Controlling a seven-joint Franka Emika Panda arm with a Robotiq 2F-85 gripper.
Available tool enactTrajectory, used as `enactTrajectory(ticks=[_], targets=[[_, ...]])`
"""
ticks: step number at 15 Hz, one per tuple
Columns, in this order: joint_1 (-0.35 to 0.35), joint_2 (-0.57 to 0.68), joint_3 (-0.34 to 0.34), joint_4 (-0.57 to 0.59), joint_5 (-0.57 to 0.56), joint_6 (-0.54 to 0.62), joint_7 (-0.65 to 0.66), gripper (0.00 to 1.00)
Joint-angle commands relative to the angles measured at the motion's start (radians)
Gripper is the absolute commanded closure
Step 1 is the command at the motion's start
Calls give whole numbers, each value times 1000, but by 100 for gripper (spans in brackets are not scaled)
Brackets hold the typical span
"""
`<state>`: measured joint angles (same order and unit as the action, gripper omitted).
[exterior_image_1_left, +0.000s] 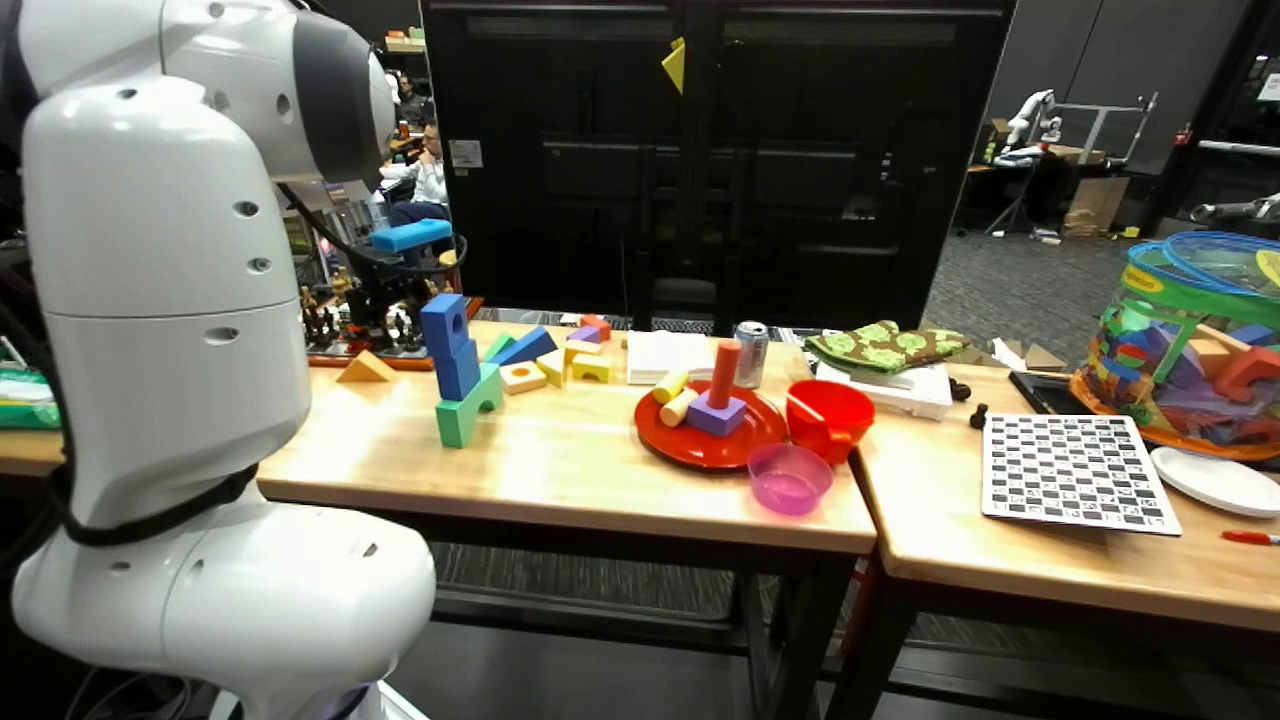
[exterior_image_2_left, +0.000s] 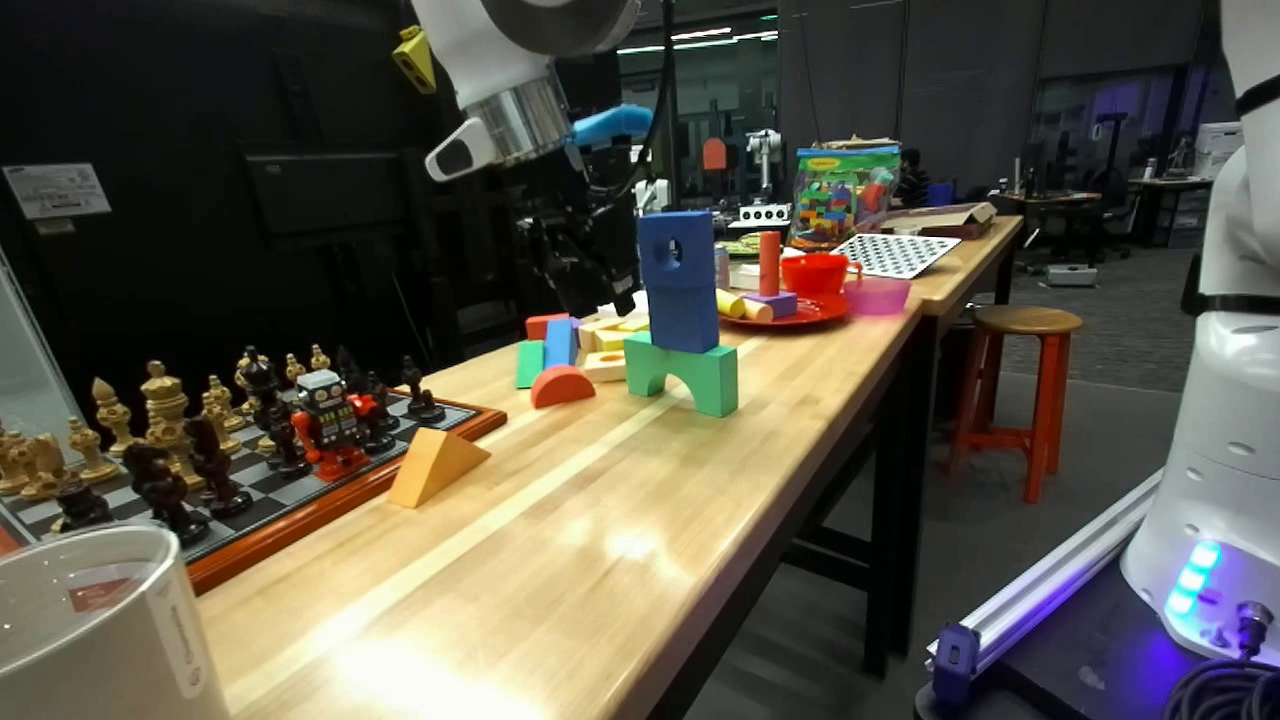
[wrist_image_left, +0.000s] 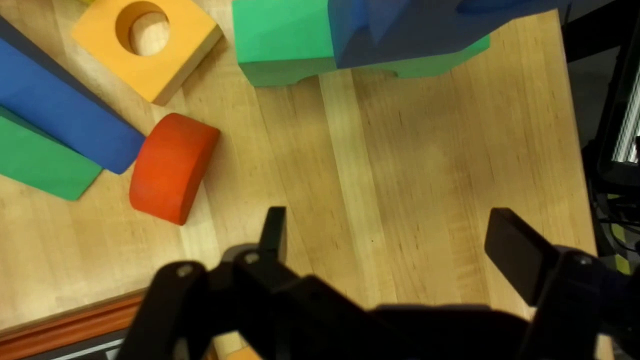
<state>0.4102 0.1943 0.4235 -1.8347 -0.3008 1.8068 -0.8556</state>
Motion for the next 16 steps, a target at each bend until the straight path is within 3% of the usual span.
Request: enactTrajectory(ticks=[1, 16], targets=[[17, 25, 1, 32, -44, -6, -12, 0], [39, 80, -5, 122, -63, 51, 50, 0]])
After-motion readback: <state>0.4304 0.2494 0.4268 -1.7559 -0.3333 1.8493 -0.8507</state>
